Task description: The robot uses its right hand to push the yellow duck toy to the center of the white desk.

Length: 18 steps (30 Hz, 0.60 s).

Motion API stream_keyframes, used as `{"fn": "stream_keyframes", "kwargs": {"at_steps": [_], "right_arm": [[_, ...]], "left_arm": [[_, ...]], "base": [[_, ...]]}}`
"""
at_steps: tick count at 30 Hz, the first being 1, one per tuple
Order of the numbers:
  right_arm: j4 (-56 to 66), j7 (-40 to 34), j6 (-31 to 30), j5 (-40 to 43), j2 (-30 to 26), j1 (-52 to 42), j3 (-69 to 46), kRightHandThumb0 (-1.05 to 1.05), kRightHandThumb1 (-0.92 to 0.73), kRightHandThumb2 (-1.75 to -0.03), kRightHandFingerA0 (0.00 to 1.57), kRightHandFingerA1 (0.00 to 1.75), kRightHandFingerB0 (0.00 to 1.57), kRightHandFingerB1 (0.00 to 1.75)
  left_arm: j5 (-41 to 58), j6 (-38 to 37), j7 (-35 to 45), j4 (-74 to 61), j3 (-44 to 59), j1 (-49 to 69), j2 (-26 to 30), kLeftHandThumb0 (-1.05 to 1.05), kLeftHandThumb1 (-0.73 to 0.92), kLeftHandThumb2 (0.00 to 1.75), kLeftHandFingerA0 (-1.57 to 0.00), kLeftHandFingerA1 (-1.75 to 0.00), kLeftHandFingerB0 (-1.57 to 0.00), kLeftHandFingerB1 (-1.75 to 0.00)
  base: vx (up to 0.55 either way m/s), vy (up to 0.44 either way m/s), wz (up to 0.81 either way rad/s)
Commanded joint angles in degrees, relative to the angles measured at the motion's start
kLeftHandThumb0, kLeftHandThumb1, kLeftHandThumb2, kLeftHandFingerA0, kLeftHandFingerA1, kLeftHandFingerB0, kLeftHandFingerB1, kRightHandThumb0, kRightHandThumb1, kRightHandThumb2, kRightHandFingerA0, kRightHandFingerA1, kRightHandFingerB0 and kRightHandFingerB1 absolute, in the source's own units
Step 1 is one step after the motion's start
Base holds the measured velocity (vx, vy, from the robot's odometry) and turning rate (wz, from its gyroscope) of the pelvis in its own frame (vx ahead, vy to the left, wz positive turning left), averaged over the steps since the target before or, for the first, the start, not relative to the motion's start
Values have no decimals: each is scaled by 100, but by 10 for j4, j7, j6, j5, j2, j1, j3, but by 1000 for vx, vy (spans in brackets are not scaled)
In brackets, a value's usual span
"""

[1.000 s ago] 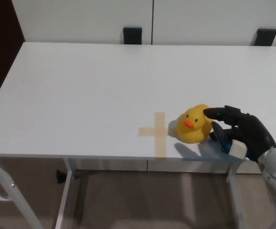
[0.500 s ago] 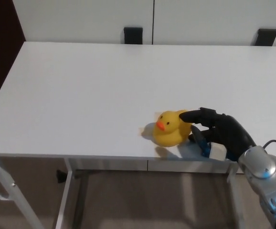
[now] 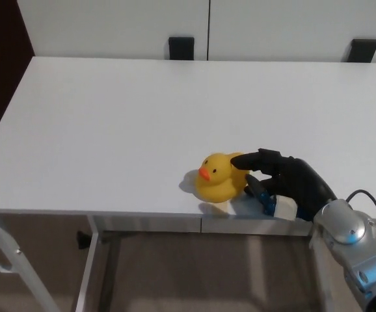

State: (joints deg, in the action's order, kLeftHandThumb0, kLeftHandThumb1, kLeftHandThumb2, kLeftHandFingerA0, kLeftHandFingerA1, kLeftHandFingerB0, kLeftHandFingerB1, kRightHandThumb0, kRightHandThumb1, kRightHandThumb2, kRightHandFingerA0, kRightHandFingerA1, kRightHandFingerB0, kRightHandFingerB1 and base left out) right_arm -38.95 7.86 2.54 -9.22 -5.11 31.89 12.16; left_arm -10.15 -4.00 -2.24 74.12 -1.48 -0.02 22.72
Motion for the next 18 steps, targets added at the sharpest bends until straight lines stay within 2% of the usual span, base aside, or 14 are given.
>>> {"fn": "stream_keyframes", "kwargs": {"at_steps": [1,2,3,4,5,6,9,10,11,12,13,17,18], "right_arm": [[8,6,-12,-3,-8,-12,-5,-79,-74,-115,46,64,39,55],[10,7,-13,-2,-9,-16,-7,-85,-92,-74,50,57,42,44],[11,7,-12,-2,-10,-16,-8,-85,-92,-74,50,57,42,44],[17,5,-13,-4,-15,-20,-10,-86,-92,-78,48,52,38,41],[21,3,-13,-6,-18,-23,-11,-86,-92,-78,48,52,38,41],[33,-2,-9,-4,-22,-30,-17,-87,-91,-76,26,47,22,34],[47,-7,-4,-1,-25,-38,-24,-87,-91,-76,26,47,22,34],[55,-6,-3,2,-26,-43,-27,-87,-92,-73,15,45,12,32],[80,-7,-10,5,-27,-53,-33,-90,-77,-119,3,22,0,18],[80,-7,-10,5,-27,-53,-33,-90,-77,-119,3,22,0,18],[123,-9,-17,12,-28,-71,-45,-105,-81,-121,0,6,0,13],[181,-19,-31,10,-28,-93,-58,-105,-77,-121,0,9,0,16],[213,-23,-22,8,-30,-109,-63,-105,-77,-121,0,15,0,18]], "left_arm": [[-5,-25,-2,1,0,6,7,-9,58,88,-91,-86,-92,-90],[-4,-25,-2,1,1,9,7,-9,59,86,-89,-83,-91,-89],[-3,-24,-2,1,2,8,6,-9,59,86,-89,-83,-91,-89],[-2,-26,0,-1,3,10,7,-11,49,102,-93,-92,-93,-94],[-1,-28,2,-2,4,12,8,-11,49,102,-93,-92,-93,-94],[-2,-28,1,-2,3,12,8,-11,55,89,-93,-85,-92,-90],[-5,-26,1,-1,1,11,8,-11,55,89,-93,-85,-92,-90],[-6,-25,0,-1,1,11,8,-9,55,87,-92,-85,-90,-88],[-4,-25,0,-1,3,13,8,-9,56,87,-94,-88,-91,-89],[-4,-25,0,-1,3,13,8,-9,56,87,-94,-88,-91,-89],[-2,-24,-1,-2,5,14,7,-10,56,87,-93,-86,-91,-88],[-4,-21,-1,-3,4,13,8,-8,58,86,-91,-85,-88,-87],[-4,-22,-1,-2,4,13,9,-11,57,84,-94,-86,-90,-89]], "base": [[0,0,0],[0,0,0],[0,0,0],[0,0,0],[0,0,0],[0,0,0],[0,0,0],[0,0,0],[0,0,0],[0,0,0],[0,0,0],[0,0,0],[0,0,0]]}}
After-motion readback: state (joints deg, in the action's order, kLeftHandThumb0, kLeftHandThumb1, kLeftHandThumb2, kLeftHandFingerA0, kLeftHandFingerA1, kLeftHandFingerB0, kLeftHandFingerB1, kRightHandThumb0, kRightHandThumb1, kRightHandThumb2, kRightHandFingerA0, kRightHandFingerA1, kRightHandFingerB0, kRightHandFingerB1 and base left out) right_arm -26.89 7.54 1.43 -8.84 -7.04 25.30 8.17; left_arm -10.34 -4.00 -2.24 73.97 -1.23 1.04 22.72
